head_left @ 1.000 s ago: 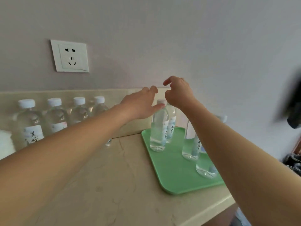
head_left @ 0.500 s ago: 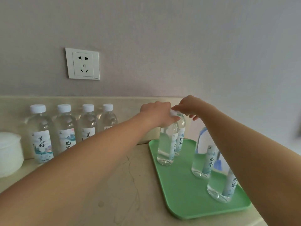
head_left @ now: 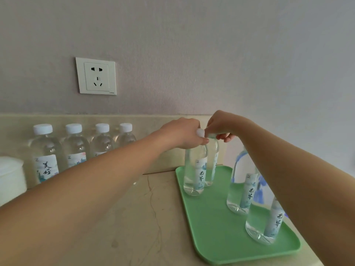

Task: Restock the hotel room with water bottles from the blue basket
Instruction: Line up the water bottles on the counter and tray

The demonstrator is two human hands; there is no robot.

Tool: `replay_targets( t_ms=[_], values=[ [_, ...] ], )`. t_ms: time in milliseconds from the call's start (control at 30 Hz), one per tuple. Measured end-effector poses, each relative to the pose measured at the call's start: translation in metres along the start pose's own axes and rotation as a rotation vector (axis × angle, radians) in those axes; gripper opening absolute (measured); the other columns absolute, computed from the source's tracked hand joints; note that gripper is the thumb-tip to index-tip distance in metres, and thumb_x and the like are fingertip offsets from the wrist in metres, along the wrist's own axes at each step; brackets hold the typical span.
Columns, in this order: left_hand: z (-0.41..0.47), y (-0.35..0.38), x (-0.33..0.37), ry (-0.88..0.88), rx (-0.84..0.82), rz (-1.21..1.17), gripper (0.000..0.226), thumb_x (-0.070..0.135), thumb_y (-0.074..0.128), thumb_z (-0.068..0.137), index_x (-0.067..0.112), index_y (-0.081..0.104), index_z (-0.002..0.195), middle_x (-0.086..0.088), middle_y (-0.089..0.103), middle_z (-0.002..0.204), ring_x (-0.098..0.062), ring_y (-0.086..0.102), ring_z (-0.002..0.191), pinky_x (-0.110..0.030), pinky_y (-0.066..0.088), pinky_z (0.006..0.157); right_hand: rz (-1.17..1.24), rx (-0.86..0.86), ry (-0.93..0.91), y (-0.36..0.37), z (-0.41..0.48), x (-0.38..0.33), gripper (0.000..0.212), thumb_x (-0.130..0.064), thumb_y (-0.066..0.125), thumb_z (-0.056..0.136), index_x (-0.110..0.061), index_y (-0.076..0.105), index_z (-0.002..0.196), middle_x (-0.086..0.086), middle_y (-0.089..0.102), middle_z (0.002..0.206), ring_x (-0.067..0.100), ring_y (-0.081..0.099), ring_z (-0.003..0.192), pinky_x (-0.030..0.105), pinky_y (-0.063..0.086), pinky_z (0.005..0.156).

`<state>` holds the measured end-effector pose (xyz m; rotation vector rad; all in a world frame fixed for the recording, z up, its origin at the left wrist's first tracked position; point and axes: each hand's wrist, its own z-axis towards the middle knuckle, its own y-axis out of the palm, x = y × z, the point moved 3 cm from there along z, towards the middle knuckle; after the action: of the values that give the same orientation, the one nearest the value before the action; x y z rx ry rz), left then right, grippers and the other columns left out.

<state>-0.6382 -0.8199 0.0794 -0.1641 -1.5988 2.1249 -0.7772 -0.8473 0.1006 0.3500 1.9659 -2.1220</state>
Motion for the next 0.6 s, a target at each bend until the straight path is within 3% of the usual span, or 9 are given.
replay_targets(
  t_ms=[167, 367, 500, 600],
  values=[
    [-0.014, -0.027, -0.004, 0.023, 0.025, -0.055, 0.051, 0.061, 0.058, 0.087, 0.022, 0.055, 0.120, 0.003, 0.059, 0.105, -0.019, 0.056, 0.093, -0.031, 0.040, 0.068, -0.054, 0.017, -0.079, -0.013, -0.008, -0.021, 0.025, -0.020, 0.070, 0.075, -0.003, 0.068, 0.094, 0.007, 0.058, 0.063, 0.019, 0.051, 0.053, 0.022, 0.046, 0.048],
    [-0.042, -0.060, -0.024, -0.011, -0.005, -0.092, 0.035, 0.058, 0.062, 0.086, 0.028, 0.054, 0.102, 0.013, 0.056, 0.085, -0.009, 0.057, 0.080, -0.028, 0.040, 0.062, -0.048, -0.021, -0.176, -0.023, -0.022, -0.057, 0.030, -0.027, 0.074, 0.071, -0.007, 0.072, 0.093, 0.003, 0.059, 0.062, 0.016, 0.051, 0.054, 0.018, 0.045, 0.044],
    [-0.069, -0.075, -0.053, -0.090, -0.049, -0.044, 0.030, 0.053, 0.064, 0.087, 0.029, 0.054, 0.102, 0.006, 0.064, 0.080, -0.008, 0.061, 0.063, -0.026, 0.043, 0.058, -0.030, -0.112, -0.261, -0.013, -0.033, -0.090, 0.035, -0.029, 0.076, 0.071, -0.008, 0.074, 0.099, 0.002, 0.060, 0.062, 0.017, 0.051, 0.057, 0.018, 0.046, 0.047],
    [-0.095, -0.086, -0.082, -0.160, -0.083, 0.002, 0.030, 0.054, 0.064, 0.086, 0.031, 0.053, 0.101, 0.001, 0.069, 0.077, -0.011, 0.063, 0.062, -0.027, 0.047, 0.062, -0.022, -0.159, -0.346, -0.001, -0.040, -0.119, 0.035, -0.032, 0.077, 0.070, -0.010, 0.076, 0.098, -0.001, 0.061, 0.058, 0.016, 0.052, 0.058, 0.020, 0.048, 0.051]
  ],
)
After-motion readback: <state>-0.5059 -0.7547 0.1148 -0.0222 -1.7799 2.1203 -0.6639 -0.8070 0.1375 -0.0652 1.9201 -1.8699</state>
